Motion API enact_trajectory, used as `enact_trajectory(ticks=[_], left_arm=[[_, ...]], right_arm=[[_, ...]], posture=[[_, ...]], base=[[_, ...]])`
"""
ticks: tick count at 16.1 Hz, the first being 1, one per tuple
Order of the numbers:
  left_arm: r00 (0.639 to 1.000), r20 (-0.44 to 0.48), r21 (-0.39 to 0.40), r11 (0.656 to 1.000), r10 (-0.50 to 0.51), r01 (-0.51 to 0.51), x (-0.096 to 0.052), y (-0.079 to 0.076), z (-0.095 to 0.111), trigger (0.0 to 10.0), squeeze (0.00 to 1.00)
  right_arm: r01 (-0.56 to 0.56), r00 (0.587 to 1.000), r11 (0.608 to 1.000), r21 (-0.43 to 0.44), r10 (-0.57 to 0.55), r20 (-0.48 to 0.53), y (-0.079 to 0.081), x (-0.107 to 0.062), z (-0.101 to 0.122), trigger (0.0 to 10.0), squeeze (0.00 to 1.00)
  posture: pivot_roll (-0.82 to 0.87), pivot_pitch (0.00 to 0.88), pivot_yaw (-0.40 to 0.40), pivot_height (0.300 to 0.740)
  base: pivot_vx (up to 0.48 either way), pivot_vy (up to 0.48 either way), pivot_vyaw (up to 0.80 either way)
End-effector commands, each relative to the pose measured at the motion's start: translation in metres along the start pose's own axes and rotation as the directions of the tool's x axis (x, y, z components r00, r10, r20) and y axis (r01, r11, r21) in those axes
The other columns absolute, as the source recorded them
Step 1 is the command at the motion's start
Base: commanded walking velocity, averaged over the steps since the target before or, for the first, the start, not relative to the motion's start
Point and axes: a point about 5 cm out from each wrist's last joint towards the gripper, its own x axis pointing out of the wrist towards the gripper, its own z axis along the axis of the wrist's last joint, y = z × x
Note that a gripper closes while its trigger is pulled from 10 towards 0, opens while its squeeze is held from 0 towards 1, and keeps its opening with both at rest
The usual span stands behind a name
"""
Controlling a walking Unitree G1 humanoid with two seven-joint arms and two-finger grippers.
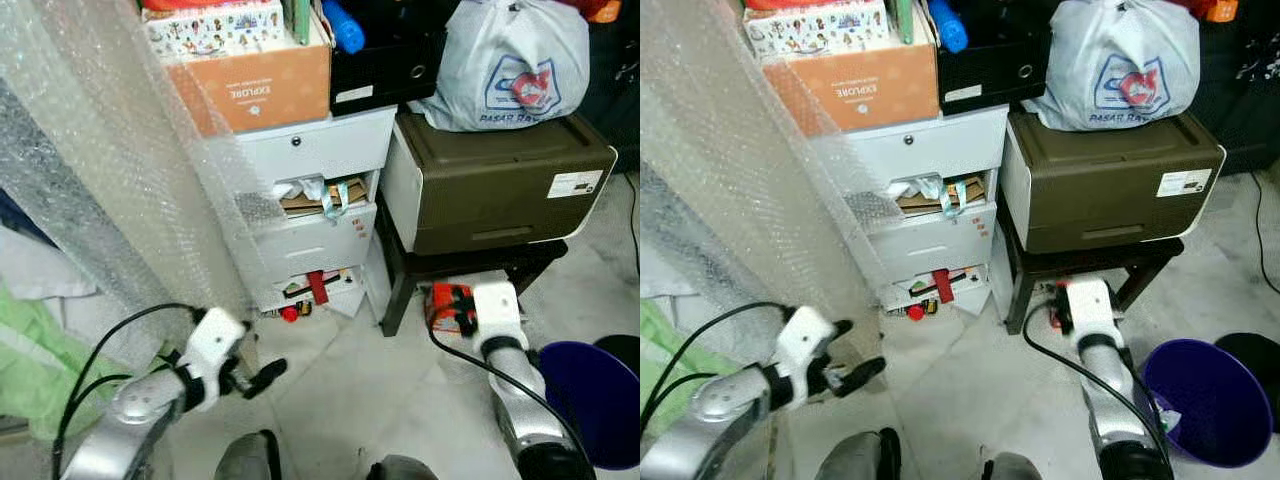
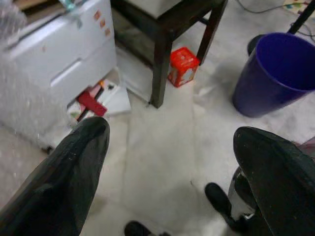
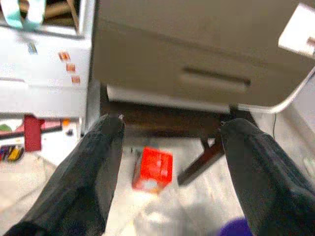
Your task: Clean up the room
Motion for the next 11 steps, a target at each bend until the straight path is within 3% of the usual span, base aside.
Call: enact_trajectory(ticks=[1, 2, 3, 4, 5, 6, 7, 10, 11], left_arm=[[0.998, -0.033, -0.044, 0.997, 0.06, -0.061, -0.011, 0.017, -0.01, 10.0, 0.0], [0.996, -0.04, -0.052, 0.996, 0.074, -0.076, -0.013, 0.021, -0.012, 10.0, 0.0], [0.988, -0.082, -0.129, 0.982, 0.13, -0.14, -0.021, 0.036, -0.027, 10.0, 0.0], [0.988, -0.082, -0.129, 0.982, 0.13, -0.14, -0.021, 0.036, -0.027, 10.0, 0.0], [0.958, -0.166, -0.202, 0.943, 0.232, -0.263, -0.031, 0.056, -0.052, 10.0, 0.0], [0.941, -0.201, -0.214, 0.926, 0.271, -0.312, -0.036, 0.063, -0.062, 10.0, 0.0], [0.882, -0.291, -0.214, 0.873, 0.372, -0.439, -0.044, 0.077, -0.085, 10.0, 0.0], [0.777, -0.413, -0.162, 0.801, 0.475, -0.576, -0.045, 0.085, -0.109, 10.0, 0.0], [0.716, -0.468, -0.118, 0.766, 0.518, -0.632, -0.045, 0.087, -0.118, 10.0, 0.0]], right_arm=[[0.031, 0.997, 0.999, 0.033, -0.029, -0.07, -0.007, -0.001, -0.014, 10.0, 0.0], [0.031, 0.995, 0.999, 0.038, -0.028, -0.091, -0.008, -0.001, -0.017, 10.0, 0.0], [0.042, 0.985, 0.997, 0.065, -0.031, -0.168, -0.01, -0.005, -0.031, 10.0, 0.0], [0.042, 0.985, 0.997, 0.065, -0.031, -0.168, -0.01, -0.005, -0.031, 10.0, 0.0], [0.04, 0.971, 0.996, 0.083, -0.019, -0.237, -0.008, -0.01, -0.046, 10.0, 0.0], [0.034, 0.966, 0.996, 0.088, -0.01, -0.257, -0.006, -0.012, -0.05, 10.0, 0.0], [0.002, 0.952, 0.995, 0.097, 0.028, -0.304, 0.0, -0.018, -0.061, 10.0, 0.0], [-0.024, 0.912, 0.993, 0.114, 0.069, -0.405, 0.005, -0.029, -0.08, 10.0, 0.0], [-0.022, 0.883, 0.992, 0.125, 0.078, -0.462, 0.005, -0.036, -0.09, 10.0, 0.0]], posture=[[0.01, 0.123, 0.016, 0.74], [0.01, 0.123, 0.016, 0.74], [0.01, 0.123, 0.015, 0.74], [0.01, 0.123, 0.015, 0.74], [0.01, 0.123, 0.014, 0.74], [0.01, 0.123, 0.014, 0.74], [0.0, 0.122, 0.013, 0.74], [-0.01, 0.12, 0.009, 0.74], [-0.01, 0.111, 0.005, 0.74]], base=[[0.0, 0.0, 0.0], [0.0, 0.0, 0.0], [0.0, 0.0, 0.0], [0.0, 0.0, 0.0], [0.0, 0.0, 0.0], [0.0, 0.0, 0.0], [0.0, 0.0, 0.0], [0.0, 0.0, 0.0], [0.0, 0.0, 0.0]])
